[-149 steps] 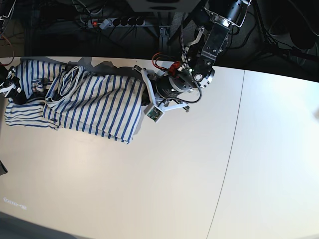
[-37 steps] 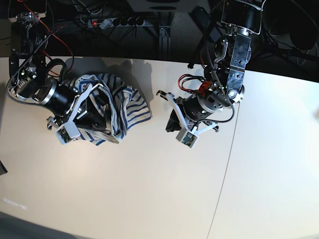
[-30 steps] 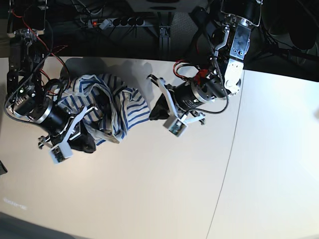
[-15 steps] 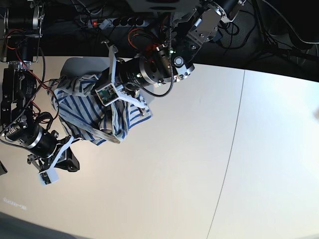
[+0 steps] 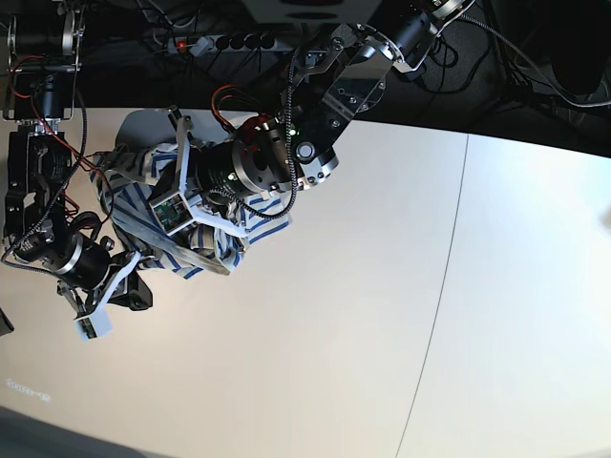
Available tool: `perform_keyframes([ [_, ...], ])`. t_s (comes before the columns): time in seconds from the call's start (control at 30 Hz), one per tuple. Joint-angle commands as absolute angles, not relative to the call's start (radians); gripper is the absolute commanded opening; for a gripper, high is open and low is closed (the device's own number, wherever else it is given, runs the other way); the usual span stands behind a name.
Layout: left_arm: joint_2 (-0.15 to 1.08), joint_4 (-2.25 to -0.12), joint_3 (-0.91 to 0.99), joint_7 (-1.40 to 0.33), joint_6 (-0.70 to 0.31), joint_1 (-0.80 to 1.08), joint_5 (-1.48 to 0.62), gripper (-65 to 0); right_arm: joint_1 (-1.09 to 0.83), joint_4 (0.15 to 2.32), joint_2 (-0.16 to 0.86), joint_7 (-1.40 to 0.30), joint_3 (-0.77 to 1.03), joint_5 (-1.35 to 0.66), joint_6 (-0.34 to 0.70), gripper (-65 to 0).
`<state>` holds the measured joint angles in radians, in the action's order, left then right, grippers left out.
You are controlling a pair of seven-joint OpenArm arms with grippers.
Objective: Fold the T-shirt properly
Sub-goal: 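Fold the lifted bundle over with both grippers toward the table center, then lower the bundle onto the table and press it flat with both grippers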
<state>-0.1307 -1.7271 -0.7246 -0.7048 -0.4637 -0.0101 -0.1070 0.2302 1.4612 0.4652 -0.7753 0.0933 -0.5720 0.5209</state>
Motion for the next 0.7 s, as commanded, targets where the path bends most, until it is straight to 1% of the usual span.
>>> perform_keyframes([
  [0.0, -0.147, -1.739, -0.726, -0.672, -0.453, -0.025, -0.118, -65.0, 0.252, 1.466, 0.48, -0.756, 0.101, -0.595, 0.583, -65.0],
  [0.27, -0.157, -1.649, -0.731, -0.638, -0.453, -0.052, -0.113, -65.0, 0.252, 1.434, 0.479, -0.755, 0.101, -0.61, 0.583, -65.0],
  [0.47, -0.157, -1.575, -0.773, -0.625, -0.453, -0.066, -0.084, -65.0, 0.252, 1.434, 0.478, -0.754, 0.101, -0.609, 0.583, -65.0],
  [0.67, -0.14, -1.535, -0.782, -0.674, -0.453, -0.066, -0.033, -65.0, 0.252, 1.433, 0.479, -0.756, 0.101, -0.604, 0.583, -65.0],
])
